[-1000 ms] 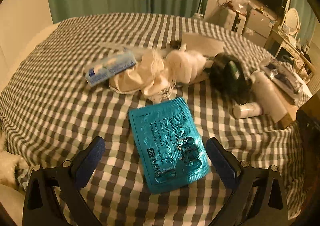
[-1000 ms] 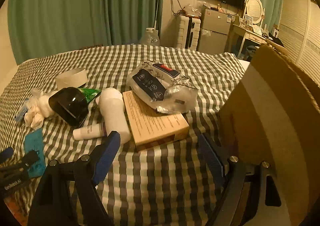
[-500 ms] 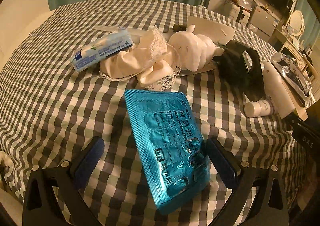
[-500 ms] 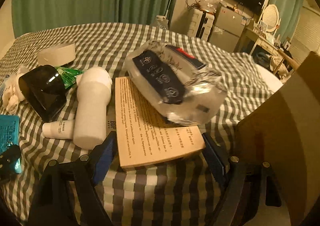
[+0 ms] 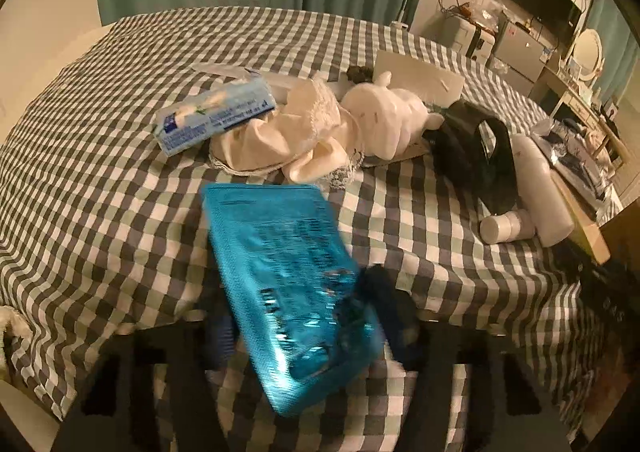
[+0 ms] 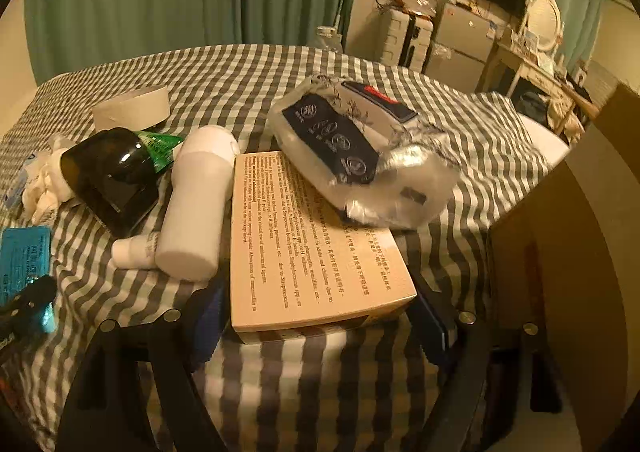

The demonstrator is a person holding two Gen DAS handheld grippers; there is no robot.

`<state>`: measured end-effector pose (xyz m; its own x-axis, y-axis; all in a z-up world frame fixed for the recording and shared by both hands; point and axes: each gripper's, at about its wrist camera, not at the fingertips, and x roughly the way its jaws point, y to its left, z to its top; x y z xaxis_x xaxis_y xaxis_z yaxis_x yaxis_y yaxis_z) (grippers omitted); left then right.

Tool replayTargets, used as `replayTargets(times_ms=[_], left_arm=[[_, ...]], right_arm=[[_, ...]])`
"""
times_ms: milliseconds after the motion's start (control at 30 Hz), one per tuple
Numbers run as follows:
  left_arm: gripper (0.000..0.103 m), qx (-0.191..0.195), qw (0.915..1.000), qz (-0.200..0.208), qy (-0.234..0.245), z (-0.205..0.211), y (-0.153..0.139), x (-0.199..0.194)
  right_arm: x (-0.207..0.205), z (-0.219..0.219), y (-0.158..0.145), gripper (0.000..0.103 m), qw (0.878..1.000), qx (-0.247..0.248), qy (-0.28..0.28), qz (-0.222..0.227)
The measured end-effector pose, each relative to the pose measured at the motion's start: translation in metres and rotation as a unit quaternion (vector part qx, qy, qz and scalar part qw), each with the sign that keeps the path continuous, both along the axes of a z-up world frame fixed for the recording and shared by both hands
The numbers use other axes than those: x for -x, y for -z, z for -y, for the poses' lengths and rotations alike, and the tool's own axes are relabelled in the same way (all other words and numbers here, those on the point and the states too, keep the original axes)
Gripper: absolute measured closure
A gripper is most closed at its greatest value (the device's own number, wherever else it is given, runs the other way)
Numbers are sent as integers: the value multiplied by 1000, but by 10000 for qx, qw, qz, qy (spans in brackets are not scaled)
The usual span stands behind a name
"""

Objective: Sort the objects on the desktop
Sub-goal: 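Grasp the teal blister pack with the left tool while the right tool grasps the tan box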

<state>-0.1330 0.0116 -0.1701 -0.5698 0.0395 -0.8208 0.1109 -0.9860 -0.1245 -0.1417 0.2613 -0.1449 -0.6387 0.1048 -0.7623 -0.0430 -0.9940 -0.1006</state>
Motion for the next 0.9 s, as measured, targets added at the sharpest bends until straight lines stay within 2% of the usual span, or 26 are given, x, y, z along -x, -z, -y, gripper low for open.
replayTargets(times_ms=[100,133,167,300,433,533,667,900], left_arm=[[55,-160,9999,13,-41,7,-1,-1],[74,-196,9998,20,-67,9,-1,-1],[81,-212,9997,7,-80,11,-2,-2],[88,-447,9989,35,-142,19,-5,-7],[95,-576,9981,-45,-213,27,-12,-12],[95,-625,9976,-238,-177,28,-21,-19],[95,-682,9960,-573,89,24,-41,-33],[95,-674,9955,-629,240,21,-63,-51]], right_arm=[[-10,1,-5,23,9997,230,94,85],[-14,2,-6,23,9994,289,131,105],[-18,2,-8,23,9991,372,175,128],[-29,4,-15,23,9984,439,318,180],[-46,13,-23,23,9986,395,304,158],[-58,18,-31,24,9991,336,260,86],[-69,15,-39,24,9988,416,267,31],[-93,13,-61,25,9968,668,384,-222]])
